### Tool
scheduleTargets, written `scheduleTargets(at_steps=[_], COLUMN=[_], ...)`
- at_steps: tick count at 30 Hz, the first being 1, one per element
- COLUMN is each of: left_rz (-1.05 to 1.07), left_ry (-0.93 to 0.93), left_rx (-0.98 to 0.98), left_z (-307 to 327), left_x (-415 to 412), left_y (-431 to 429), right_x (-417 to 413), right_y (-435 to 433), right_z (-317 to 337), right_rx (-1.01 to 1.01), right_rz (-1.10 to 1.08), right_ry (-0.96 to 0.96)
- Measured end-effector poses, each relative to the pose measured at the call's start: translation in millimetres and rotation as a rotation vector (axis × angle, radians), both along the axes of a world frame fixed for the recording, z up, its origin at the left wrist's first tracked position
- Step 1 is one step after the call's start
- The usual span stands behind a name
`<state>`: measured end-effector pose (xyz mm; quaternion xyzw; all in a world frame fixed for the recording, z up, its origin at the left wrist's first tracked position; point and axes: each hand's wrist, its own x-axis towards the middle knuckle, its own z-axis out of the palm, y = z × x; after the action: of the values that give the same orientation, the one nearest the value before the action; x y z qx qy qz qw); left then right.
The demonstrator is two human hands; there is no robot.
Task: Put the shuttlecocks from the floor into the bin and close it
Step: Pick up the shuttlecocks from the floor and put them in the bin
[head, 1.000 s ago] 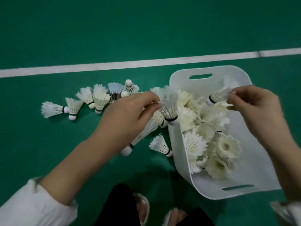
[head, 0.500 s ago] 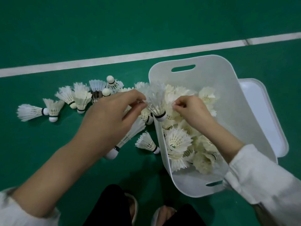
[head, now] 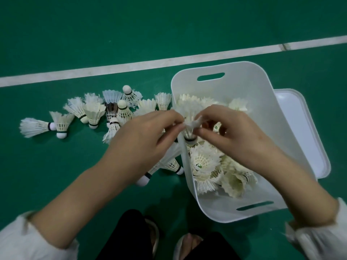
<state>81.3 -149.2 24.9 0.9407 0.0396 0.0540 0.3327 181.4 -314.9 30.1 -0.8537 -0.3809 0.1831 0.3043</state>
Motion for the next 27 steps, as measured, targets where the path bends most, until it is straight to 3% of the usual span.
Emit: scheduleTargets(at_steps=[3, 7, 13, 17, 24, 27], left_rz=[0.039, 0.098, 0.094, 0.012, -0.047, -0.068], left_ry=[-0.003, -0.031, 0.029, -0.045, -0.088, -0.117], left_rx=[-0.167, -0.268, -0.134, 0.05, 0.068, 0.097], left_z=[5, 7, -2, -3, -7, -8], left_x=[-7, -17, -17, -16, -14, -12], left_y=[0, 5, 1, 1, 1, 1], right_x=[7, 10, 9, 6, 7, 6], right_y=[-15, -46, -63, -59, -56, -53], right_z=[4, -3, -45, -75, -63, -25], right_rx=[0.023, -0.203, -0.408, -0.504, -0.671, -0.469], right_rz=[-0.159, -0.267, -0.379, -0.292, -0.129, -0.161], right_ry=[0.014, 0.072, 0.067, 0.066, 0.01, -0.119])
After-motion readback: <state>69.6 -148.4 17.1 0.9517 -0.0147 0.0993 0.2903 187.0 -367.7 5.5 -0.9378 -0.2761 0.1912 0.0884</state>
